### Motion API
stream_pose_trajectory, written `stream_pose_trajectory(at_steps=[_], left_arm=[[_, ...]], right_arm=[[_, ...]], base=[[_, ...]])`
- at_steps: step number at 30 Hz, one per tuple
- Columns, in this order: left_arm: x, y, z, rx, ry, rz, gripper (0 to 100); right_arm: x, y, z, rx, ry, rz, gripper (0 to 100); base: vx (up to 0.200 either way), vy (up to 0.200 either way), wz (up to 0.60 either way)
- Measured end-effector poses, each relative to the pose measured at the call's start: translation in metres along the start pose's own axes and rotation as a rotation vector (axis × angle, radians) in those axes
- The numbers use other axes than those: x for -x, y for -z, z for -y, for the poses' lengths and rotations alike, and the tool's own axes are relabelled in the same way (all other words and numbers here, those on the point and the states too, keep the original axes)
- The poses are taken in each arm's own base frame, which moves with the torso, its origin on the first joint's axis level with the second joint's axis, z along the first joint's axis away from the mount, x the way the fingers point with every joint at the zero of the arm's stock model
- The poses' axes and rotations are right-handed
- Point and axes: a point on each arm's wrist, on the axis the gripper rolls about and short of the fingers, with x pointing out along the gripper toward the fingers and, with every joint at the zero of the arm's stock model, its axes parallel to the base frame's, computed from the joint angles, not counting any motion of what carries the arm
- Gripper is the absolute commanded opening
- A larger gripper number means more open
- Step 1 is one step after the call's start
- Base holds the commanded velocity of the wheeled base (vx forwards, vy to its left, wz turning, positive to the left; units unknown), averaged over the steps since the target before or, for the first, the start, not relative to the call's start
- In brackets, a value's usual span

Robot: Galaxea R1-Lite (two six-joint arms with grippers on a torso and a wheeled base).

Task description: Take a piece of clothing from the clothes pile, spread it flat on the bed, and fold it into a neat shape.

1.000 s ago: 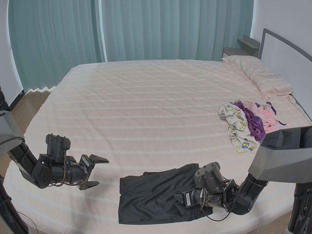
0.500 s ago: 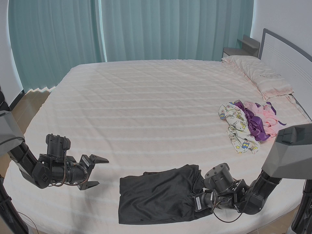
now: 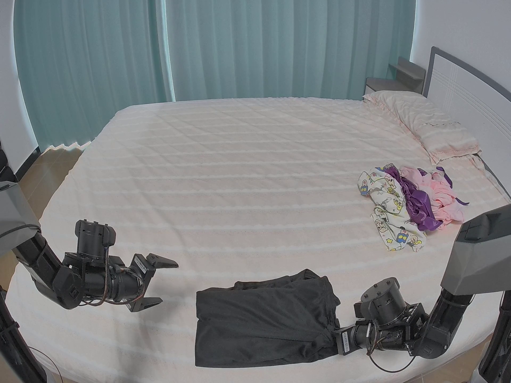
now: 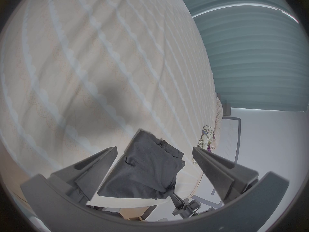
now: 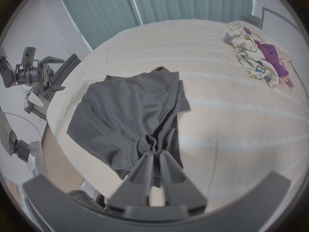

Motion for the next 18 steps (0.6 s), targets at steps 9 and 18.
stream_pose_trajectory(at_steps=[9,18], left_arm=[[0.0,0.0,0.0,0.001,-0.001,0.001,100],[0.0,0.0,0.0,0.0,0.0,0.001,100]], right_arm=[[-0.001,0.016,0.02,-0.017,0.024,-0.037,100],[0.012,0.001,0.03,-0.101,-0.014,0.065,100]], base=[[0.0,0.0,0.0],[0.0,0.0,0.0]])
